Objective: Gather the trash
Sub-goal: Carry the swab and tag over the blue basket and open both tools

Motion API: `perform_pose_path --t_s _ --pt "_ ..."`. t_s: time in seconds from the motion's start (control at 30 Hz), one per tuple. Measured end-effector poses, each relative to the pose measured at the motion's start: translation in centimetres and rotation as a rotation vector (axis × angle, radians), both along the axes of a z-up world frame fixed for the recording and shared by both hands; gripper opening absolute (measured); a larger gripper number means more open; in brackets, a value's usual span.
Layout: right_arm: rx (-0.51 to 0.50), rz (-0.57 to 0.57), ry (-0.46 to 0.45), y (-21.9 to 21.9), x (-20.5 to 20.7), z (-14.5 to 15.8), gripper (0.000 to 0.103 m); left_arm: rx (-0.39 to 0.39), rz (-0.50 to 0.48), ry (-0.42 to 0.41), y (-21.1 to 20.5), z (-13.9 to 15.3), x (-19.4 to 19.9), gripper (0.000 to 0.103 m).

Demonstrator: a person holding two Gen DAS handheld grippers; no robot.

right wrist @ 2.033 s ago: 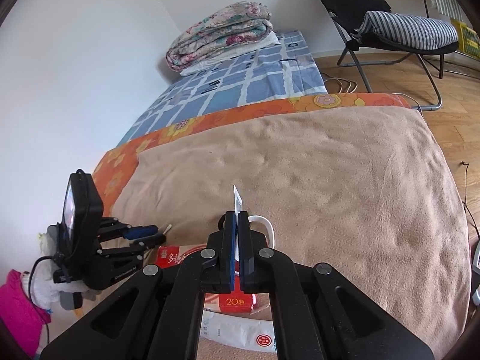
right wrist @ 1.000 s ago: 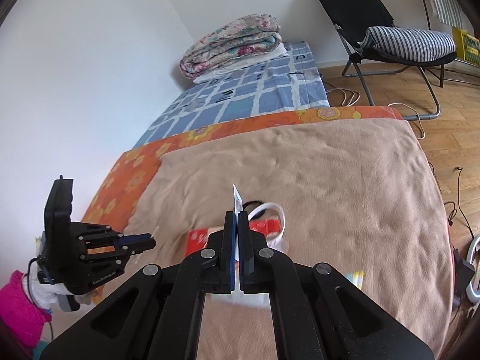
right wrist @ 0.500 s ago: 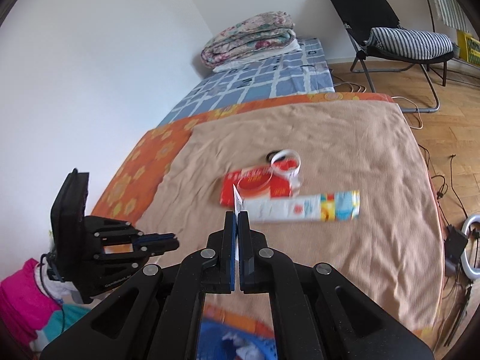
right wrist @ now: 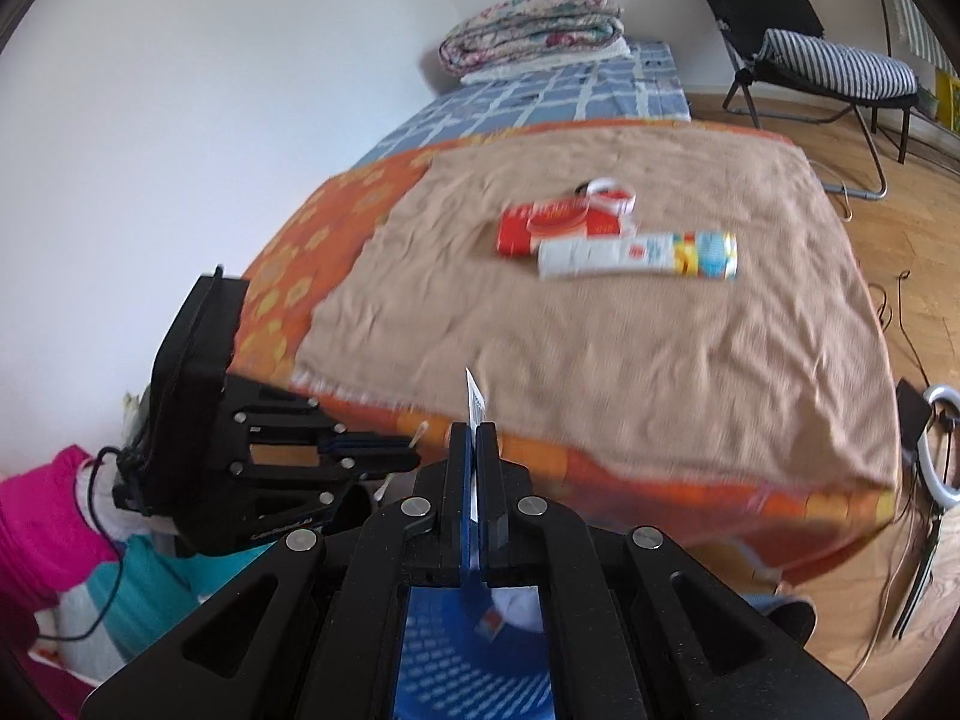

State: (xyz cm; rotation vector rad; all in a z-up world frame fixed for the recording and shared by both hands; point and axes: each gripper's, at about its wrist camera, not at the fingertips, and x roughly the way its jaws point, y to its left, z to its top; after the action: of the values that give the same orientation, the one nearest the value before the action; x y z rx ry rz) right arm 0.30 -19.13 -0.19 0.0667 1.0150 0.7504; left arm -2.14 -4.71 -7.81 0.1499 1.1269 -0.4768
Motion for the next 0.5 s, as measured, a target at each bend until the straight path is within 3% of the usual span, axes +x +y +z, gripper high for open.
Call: perform_pose_path --t_s 0.5 --pt "-0.082 0.064 0.115 0.0 -6.5 -4.9 0.000 0.019 -0.050 0.143 -1.6 -5.3 -5.4 0.000"
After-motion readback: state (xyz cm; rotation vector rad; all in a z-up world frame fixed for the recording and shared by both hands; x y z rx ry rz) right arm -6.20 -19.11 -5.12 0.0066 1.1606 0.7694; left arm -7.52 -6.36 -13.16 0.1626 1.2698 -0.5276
